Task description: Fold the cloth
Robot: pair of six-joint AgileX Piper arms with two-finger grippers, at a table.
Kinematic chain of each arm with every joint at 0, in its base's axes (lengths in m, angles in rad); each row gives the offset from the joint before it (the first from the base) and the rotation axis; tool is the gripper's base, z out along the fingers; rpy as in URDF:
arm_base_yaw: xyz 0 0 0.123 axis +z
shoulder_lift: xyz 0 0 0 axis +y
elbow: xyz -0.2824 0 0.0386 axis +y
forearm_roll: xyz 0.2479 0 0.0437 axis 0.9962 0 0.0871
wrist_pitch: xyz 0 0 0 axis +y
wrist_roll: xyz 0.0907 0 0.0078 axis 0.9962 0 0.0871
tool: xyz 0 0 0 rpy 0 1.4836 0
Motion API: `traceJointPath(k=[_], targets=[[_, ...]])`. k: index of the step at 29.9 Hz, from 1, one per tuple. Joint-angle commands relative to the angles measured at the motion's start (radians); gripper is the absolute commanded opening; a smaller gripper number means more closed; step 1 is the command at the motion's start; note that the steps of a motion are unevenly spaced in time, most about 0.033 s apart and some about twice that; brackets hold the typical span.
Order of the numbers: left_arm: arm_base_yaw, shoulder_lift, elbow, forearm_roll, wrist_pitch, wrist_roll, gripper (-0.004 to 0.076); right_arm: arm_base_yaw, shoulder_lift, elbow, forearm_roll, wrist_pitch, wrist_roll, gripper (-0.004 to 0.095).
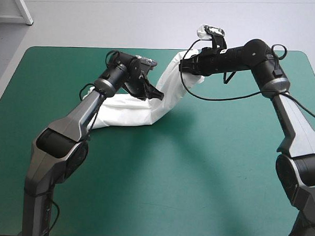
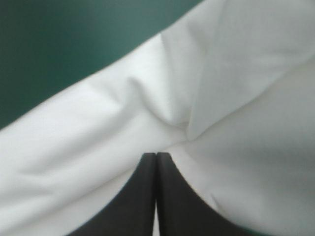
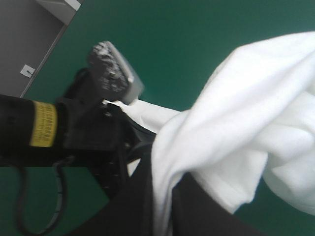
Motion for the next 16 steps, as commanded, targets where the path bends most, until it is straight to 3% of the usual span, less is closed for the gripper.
traceJointPath(k=[1,7,16], targets=[[-0.003,-0.16,-0.022,0.07,0.077,0.004,-0.0008,0.003,-0.058,-0.057,0.056,-0.044,-0.006,-0.0016],[-0.005,-0.376,0.167,0.122,0.077,0.021,-0.0008,0.053,-0.034,-0.128,0.056,-0.046,-0.011,-0.0016],[0.006,-0.865,0.76,0.213,0.075,-0.127,-0.0008,0.22,0.146,-0.343,0.056,-0.044,0.014,-0.0016]])
